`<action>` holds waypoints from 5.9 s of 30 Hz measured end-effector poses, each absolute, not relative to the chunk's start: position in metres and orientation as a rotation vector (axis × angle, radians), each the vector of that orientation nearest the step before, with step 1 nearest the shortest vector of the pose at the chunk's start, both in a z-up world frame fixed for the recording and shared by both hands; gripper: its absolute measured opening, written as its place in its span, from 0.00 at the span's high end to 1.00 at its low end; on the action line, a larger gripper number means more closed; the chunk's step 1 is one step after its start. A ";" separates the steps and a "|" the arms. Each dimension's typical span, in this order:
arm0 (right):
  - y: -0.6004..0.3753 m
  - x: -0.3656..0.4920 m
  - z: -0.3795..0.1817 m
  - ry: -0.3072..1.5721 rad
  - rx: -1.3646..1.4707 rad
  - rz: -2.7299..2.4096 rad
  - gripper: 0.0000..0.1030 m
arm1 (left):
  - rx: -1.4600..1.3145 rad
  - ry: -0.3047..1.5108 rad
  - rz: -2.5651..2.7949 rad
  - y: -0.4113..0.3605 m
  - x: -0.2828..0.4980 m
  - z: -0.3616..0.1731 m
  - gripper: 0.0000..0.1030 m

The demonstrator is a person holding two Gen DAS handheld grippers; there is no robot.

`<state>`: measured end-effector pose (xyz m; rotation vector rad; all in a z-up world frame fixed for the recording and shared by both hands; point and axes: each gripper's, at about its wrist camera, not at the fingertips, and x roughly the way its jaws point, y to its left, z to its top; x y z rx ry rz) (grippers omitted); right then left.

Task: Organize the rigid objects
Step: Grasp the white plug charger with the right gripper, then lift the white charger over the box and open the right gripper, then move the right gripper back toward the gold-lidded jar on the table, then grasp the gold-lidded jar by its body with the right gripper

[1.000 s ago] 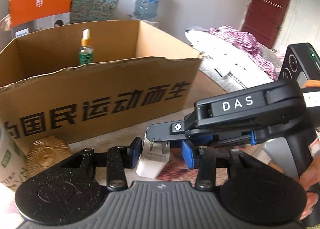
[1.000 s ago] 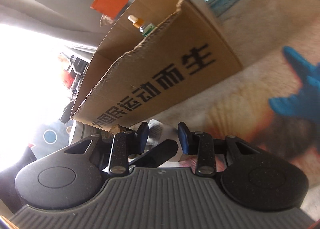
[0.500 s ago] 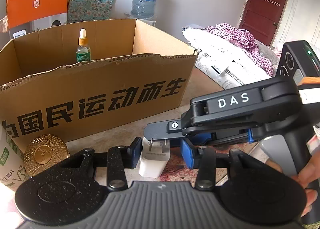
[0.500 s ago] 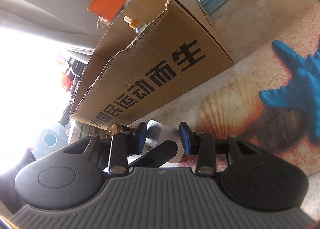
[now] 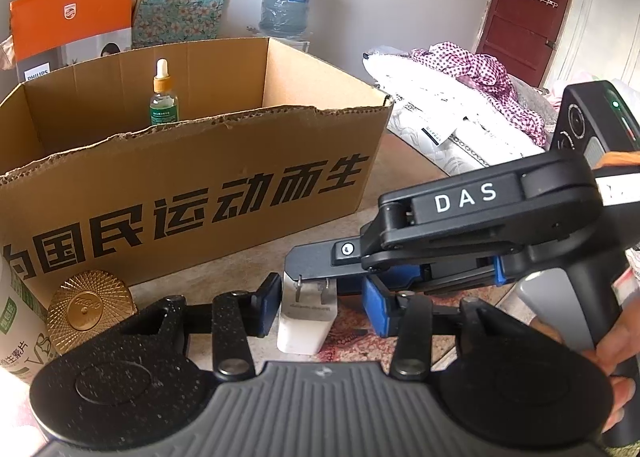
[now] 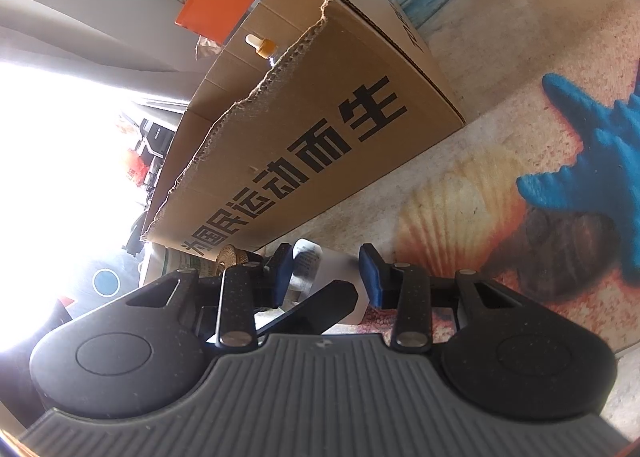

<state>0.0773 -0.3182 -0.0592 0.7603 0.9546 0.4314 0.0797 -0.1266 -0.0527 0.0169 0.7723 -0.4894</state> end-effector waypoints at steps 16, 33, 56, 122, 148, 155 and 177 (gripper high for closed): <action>-0.327 0.078 -0.061 0.946 0.790 0.430 0.62 | 0.089 0.772 -0.459 -0.137 0.076 -0.061 0.45; -0.323 0.075 -0.062 0.959 0.787 0.438 0.61 | 0.114 0.772 -0.396 -0.142 0.079 -0.070 0.73; -0.312 0.174 0.080 0.785 0.614 0.646 0.62 | -0.002 0.643 -0.374 -0.120 0.165 0.068 0.73; -0.311 0.055 0.027 0.784 0.569 0.649 0.52 | -0.025 0.761 -0.350 -0.044 0.038 0.013 0.13; -0.188 0.132 -0.040 1.068 0.438 0.763 0.58 | 0.070 0.764 -0.229 -0.045 0.053 -0.071 0.15; -0.192 0.128 -0.036 1.063 0.406 0.761 0.58 | 0.078 0.758 -0.260 -0.050 0.051 -0.073 0.15; -0.264 0.114 -0.033 1.014 0.518 0.641 0.57 | 0.070 0.753 -0.281 -0.074 0.063 -0.062 0.25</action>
